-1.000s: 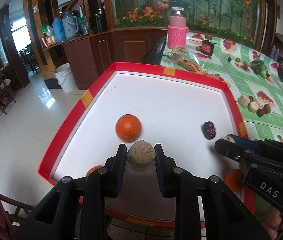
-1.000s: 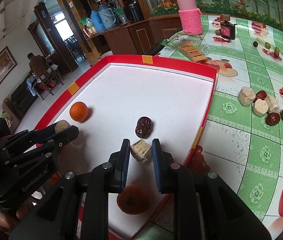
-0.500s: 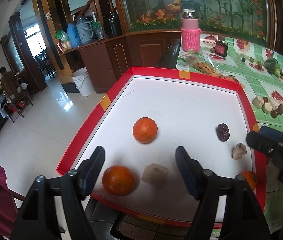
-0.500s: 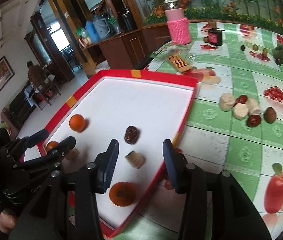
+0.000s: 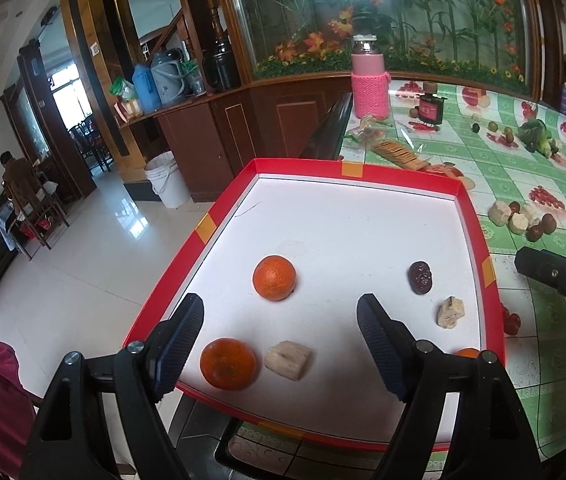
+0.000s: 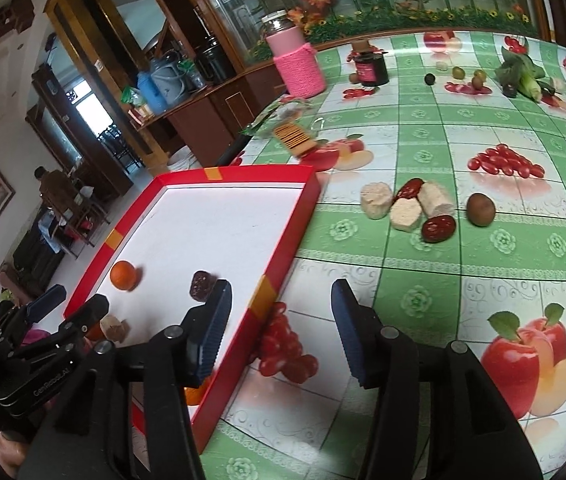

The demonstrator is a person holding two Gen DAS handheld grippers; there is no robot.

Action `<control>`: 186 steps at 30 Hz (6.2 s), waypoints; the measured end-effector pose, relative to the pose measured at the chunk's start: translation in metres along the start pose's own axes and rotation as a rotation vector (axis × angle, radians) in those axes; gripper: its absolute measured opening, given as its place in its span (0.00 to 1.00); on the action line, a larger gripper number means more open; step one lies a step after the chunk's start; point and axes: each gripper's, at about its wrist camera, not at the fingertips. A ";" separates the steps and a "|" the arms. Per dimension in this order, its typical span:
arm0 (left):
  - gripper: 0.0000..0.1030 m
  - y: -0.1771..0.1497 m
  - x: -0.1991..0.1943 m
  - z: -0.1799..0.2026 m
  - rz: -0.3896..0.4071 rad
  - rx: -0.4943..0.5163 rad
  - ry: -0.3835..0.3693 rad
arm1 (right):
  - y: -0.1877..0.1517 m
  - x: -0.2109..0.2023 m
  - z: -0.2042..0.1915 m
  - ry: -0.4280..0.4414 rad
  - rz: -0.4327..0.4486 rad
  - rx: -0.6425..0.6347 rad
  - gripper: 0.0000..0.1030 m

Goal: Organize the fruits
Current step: 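Withdraw both open tools from the tray, then move both open tools over the cloth toward the kiwi and red dates, then grasp a brown kiwi with the right tool while the left tool grasps a red date, then carry the kiwi and date into the white tray and open both tools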

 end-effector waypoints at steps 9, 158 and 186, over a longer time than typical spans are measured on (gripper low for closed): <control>0.77 -0.001 0.001 0.002 -0.009 0.004 0.004 | -0.001 -0.001 0.010 0.012 -0.007 0.027 0.52; 0.24 0.017 -0.022 0.020 0.018 -0.020 -0.293 | 0.047 -0.053 0.122 -0.015 0.209 0.179 0.25; 0.25 -0.005 0.018 -0.041 -0.041 -0.121 -0.317 | -0.013 0.044 -0.096 0.063 -0.112 -0.303 0.26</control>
Point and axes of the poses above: each gripper's, at about its wrist camera, not at the fingertips, and x roughly the way its jaws point, z to its right, y to its top, and after that the axes turned 13 degrees about -z, right-handed
